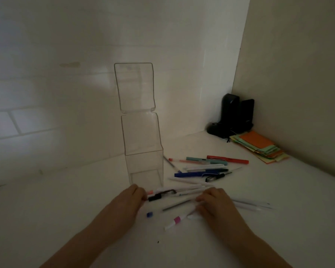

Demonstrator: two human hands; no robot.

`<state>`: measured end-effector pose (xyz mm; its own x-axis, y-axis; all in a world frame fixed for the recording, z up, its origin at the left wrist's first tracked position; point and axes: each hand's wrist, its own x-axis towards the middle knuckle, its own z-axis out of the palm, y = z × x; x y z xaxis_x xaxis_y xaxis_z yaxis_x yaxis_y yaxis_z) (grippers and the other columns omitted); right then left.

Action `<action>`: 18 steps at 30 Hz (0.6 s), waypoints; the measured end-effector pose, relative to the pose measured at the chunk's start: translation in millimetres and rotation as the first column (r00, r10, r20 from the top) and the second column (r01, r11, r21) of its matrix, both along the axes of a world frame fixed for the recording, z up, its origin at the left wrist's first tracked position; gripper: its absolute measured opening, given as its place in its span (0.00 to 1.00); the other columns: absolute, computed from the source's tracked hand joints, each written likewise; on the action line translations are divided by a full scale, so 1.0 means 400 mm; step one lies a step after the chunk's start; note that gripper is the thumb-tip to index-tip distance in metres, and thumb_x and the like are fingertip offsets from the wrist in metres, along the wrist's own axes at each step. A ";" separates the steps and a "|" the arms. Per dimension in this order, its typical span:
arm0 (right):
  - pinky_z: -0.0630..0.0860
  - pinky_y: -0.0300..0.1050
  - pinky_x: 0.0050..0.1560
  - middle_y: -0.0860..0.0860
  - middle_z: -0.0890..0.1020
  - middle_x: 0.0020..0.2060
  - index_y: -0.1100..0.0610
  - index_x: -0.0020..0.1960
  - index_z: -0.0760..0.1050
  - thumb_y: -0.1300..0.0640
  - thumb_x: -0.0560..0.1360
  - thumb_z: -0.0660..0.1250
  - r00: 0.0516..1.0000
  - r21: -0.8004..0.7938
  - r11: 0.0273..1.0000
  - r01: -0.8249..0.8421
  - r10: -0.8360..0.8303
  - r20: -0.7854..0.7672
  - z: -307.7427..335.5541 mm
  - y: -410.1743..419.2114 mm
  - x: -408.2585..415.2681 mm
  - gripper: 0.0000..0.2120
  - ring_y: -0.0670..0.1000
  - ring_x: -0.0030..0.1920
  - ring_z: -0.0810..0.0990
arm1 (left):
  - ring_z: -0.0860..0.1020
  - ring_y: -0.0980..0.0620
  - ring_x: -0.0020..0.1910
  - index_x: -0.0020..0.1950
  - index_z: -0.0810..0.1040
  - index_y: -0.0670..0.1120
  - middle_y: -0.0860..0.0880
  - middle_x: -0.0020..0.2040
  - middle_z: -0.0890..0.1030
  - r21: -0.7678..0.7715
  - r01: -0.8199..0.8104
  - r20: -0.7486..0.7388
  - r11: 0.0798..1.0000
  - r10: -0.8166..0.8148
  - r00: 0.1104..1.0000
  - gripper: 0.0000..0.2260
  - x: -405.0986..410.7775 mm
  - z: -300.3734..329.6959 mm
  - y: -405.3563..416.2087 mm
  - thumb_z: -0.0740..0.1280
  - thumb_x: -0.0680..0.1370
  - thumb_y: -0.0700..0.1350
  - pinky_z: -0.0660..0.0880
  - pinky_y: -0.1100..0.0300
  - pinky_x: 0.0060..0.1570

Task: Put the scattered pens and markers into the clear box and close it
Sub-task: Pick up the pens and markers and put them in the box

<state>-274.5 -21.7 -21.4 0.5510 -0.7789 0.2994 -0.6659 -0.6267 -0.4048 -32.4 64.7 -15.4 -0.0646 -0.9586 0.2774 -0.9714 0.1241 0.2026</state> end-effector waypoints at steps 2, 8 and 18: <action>0.67 0.40 0.58 0.50 0.78 0.51 0.55 0.54 0.78 0.50 0.74 0.54 0.999 0.018 1.000 -0.025 0.025 0.021 -0.001 0.004 0.000 0.18 0.50 0.56 0.71 | 0.71 0.56 0.46 0.53 0.70 0.49 0.49 0.50 0.75 -0.041 0.035 -0.026 0.999 -0.036 0.999 0.07 -0.056 0.022 -0.023 0.55 0.78 0.43 0.64 0.68 0.46; 0.63 0.32 0.49 0.50 0.76 0.50 0.53 0.54 0.77 0.58 0.77 0.60 0.993 0.092 0.992 0.090 -0.097 0.073 0.039 -0.029 -0.046 0.09 0.48 0.54 0.72 | 0.73 0.47 0.53 0.55 0.72 0.45 0.46 0.55 0.75 0.220 -0.063 0.087 0.973 0.045 0.995 0.10 -0.194 0.022 -0.100 0.60 0.77 0.47 0.68 0.55 0.54; 0.68 0.40 0.55 0.47 0.71 0.52 0.52 0.57 0.72 0.58 0.78 0.57 0.940 0.206 0.978 -0.024 0.092 -0.328 0.061 -0.009 -0.068 0.10 0.50 0.57 0.73 | 0.74 0.51 0.40 0.48 0.69 0.47 0.48 0.43 0.75 0.252 -0.005 -0.247 0.968 0.070 0.967 0.04 -0.110 0.071 -0.078 0.55 0.79 0.43 0.65 0.64 0.35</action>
<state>-301.7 -25.4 2.9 0.6382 -0.7671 -0.0655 -0.7488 -0.5987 -0.2842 -76.4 33.6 13.0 0.0137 -0.9993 0.0338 -0.8875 0.0034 0.4608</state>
